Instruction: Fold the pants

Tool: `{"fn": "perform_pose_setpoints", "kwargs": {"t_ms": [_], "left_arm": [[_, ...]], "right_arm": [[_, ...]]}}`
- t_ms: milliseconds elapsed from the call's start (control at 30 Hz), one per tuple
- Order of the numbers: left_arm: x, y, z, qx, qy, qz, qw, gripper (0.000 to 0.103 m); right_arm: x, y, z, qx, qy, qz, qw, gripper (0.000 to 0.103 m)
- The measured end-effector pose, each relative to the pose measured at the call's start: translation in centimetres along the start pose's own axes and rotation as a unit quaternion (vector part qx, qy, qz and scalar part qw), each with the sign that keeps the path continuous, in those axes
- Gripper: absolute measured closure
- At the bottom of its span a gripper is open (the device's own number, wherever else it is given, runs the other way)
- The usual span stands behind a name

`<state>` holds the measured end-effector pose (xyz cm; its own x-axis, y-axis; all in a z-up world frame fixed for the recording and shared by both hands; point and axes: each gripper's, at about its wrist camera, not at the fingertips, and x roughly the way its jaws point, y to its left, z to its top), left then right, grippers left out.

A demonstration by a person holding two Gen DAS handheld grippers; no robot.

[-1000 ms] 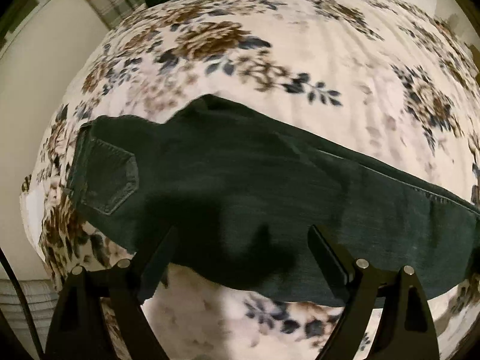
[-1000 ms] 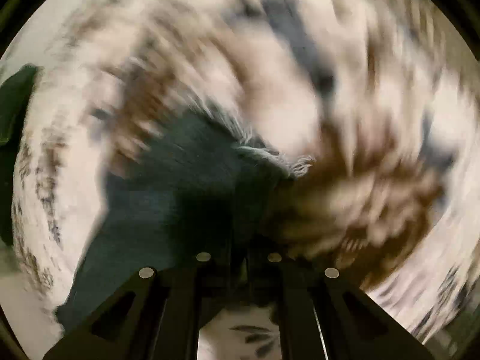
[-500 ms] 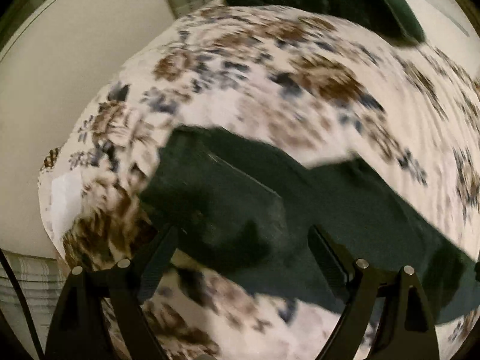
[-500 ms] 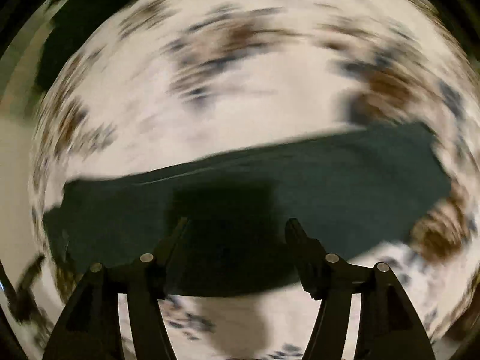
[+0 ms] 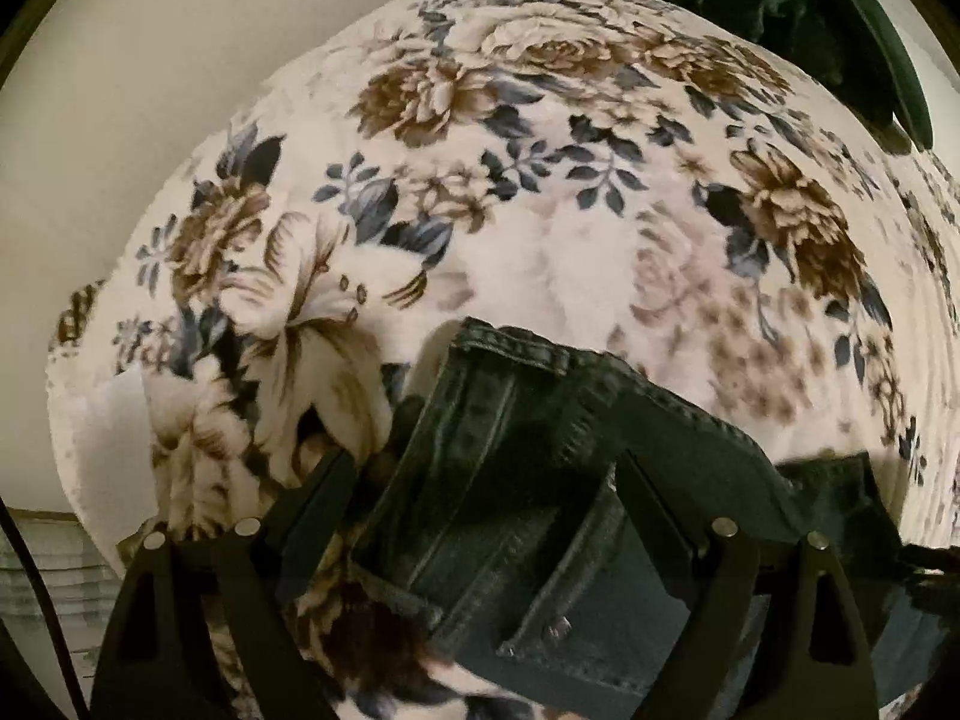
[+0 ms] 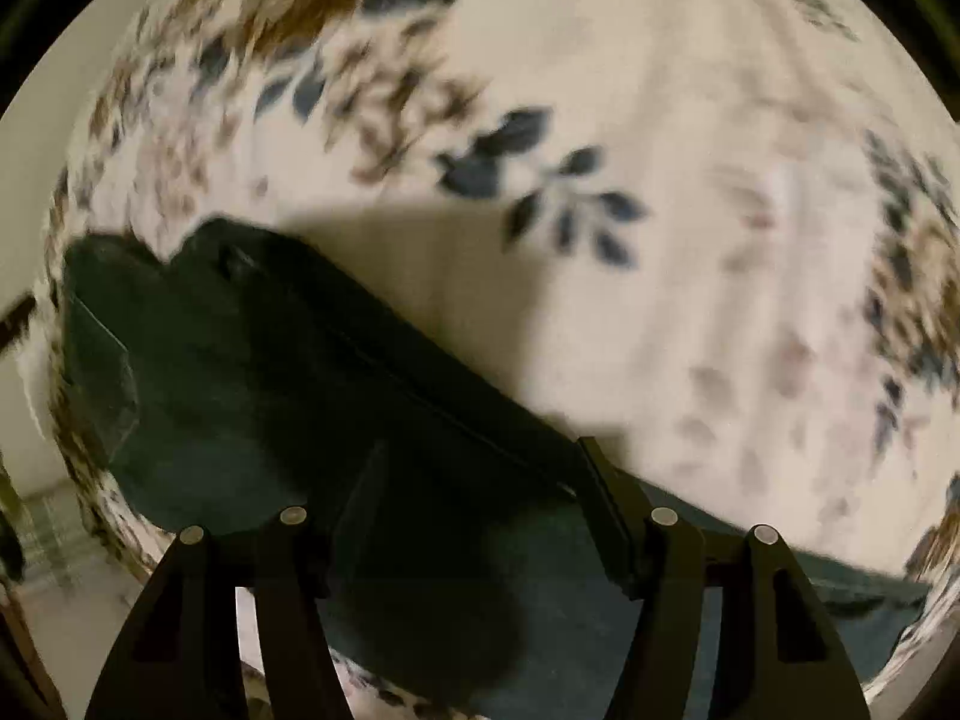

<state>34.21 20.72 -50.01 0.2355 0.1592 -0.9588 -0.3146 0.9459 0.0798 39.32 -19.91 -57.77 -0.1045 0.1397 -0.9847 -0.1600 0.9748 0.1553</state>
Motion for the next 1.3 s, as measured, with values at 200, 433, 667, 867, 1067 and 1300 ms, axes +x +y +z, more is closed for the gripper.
{"fn": "perform_pose_setpoints", "kwargs": {"t_ms": [200,433,667,867,1067,1300], "left_arm": [[1.2,1.9,1.1,-0.006,0.0,-0.001,1.0,0.014],[2.7,4.0,2.1,-0.015,0.008,-0.01,0.9998,0.014],[4.4,2.8,2.8,0.012,0.028,-0.046,0.9985,0.014],[7.7,1.5,3.3,0.027,0.064,-0.072,0.9949,0.015],[7.3,0.1,3.4,0.064,0.053,-0.09,0.9925,0.079],[6.8,-1.3,3.0,0.089,0.027,-0.044,0.9947,0.081]], "right_arm": [[1.2,5.4,0.3,-0.098,-0.014,-0.077,0.992,0.076],[-1.1,4.8,-0.6,-0.045,-0.095,-0.115,0.988,0.096],[-0.9,-3.3,-0.6,0.1,-0.052,-0.064,0.992,0.102],[-1.9,-1.1,0.0,0.072,-0.052,0.004,0.996,0.102],[-0.6,0.9,3.7,0.037,-0.031,0.016,0.999,0.102],[0.5,3.8,6.3,-0.012,-0.006,0.004,1.0,0.102]]}}
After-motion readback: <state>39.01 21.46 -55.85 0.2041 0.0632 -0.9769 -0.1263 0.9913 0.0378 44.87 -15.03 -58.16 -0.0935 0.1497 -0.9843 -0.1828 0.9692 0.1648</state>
